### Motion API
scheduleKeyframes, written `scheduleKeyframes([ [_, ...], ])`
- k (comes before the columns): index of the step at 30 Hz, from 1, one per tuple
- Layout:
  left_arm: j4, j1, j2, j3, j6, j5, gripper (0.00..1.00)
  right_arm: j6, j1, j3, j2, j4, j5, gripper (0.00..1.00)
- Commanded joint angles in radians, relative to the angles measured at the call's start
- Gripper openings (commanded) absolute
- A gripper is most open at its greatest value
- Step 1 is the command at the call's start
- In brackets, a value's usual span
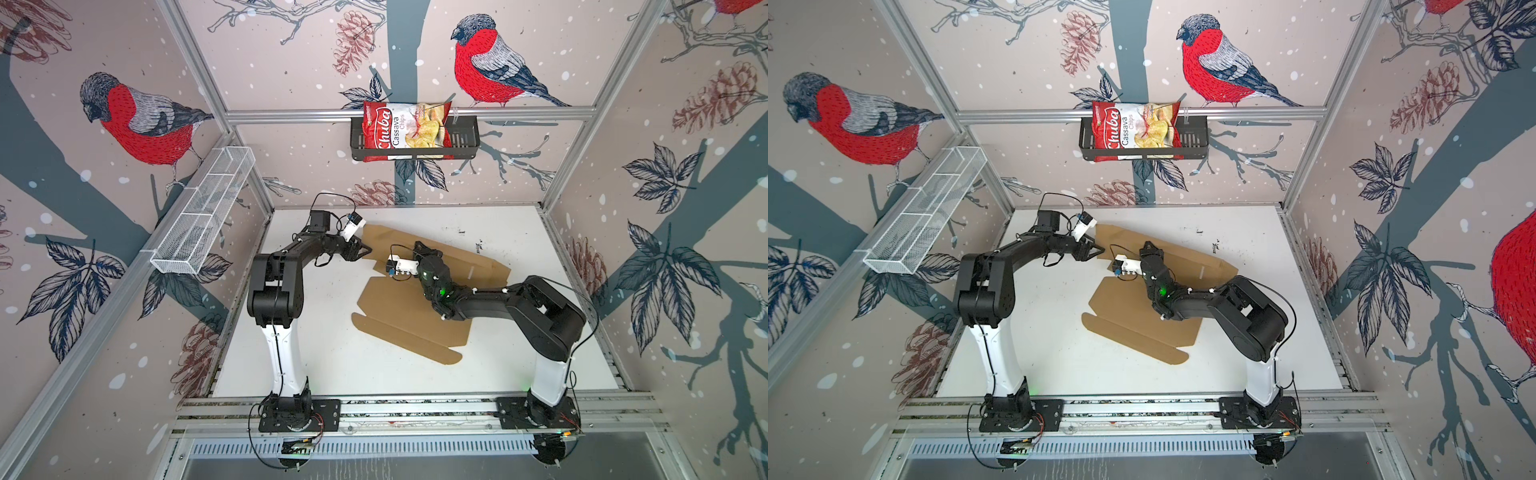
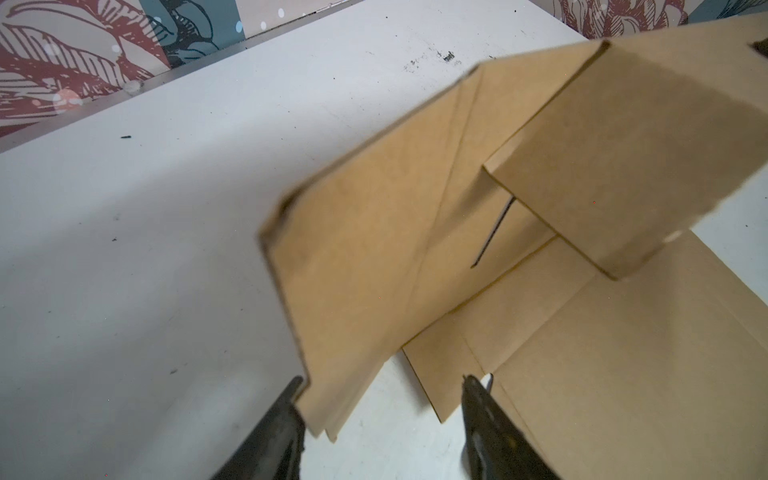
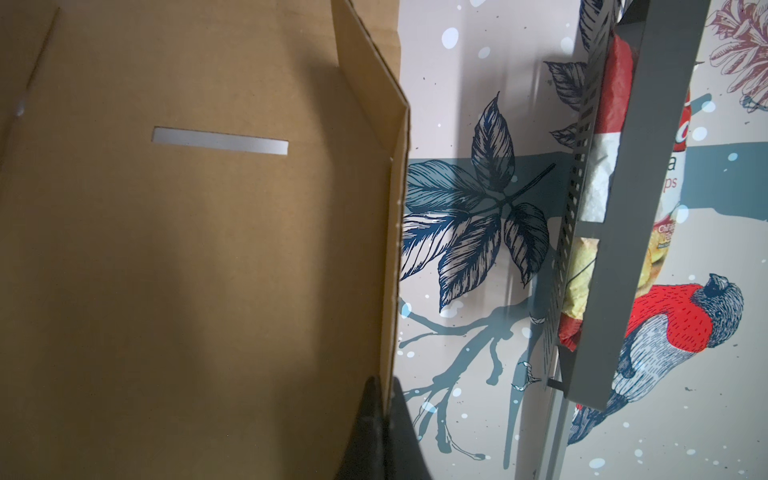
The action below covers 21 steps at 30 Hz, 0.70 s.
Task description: Fold the paper box
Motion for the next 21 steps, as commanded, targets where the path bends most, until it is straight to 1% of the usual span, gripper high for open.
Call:
scheduleKeyframes([
  [1, 0.045, -0.002, 0.008, 0.012, 0.009, 0.016, 0.57, 0.016, 0.002, -0.006, -0.004, -0.063, -0.022, 0.00],
  [4, 0.051, -0.005, 0.005, 0.009, 0.019, 0.021, 0.51, 0.018, 0.002, -0.006, -0.004, -0.067, -0.022, 0.00],
  [7, 0.058, -0.006, -0.020, -0.016, 0.023, 0.027, 0.39, 0.019, 0.002, -0.003, -0.006, -0.071, -0.023, 0.00],
  [9, 0.094, -0.010, -0.048, -0.061, 0.017, 0.029, 0.35, 0.019, 0.002, -0.002, -0.009, -0.070, -0.024, 0.00],
  [11, 0.111, -0.012, -0.068, -0.084, 0.016, 0.018, 0.29, 0.019, 0.002, -0.001, -0.012, -0.072, -0.025, 0.00],
  [16, 0.139, -0.019, -0.126, -0.147, 0.000, 0.016, 0.25, 0.021, 0.002, 0.002, -0.013, -0.074, -0.026, 0.00],
  [21, 0.189, -0.019, -0.163, -0.197, -0.026, -0.020, 0.20, 0.021, 0.002, 0.004, -0.015, -0.072, -0.026, 0.00],
])
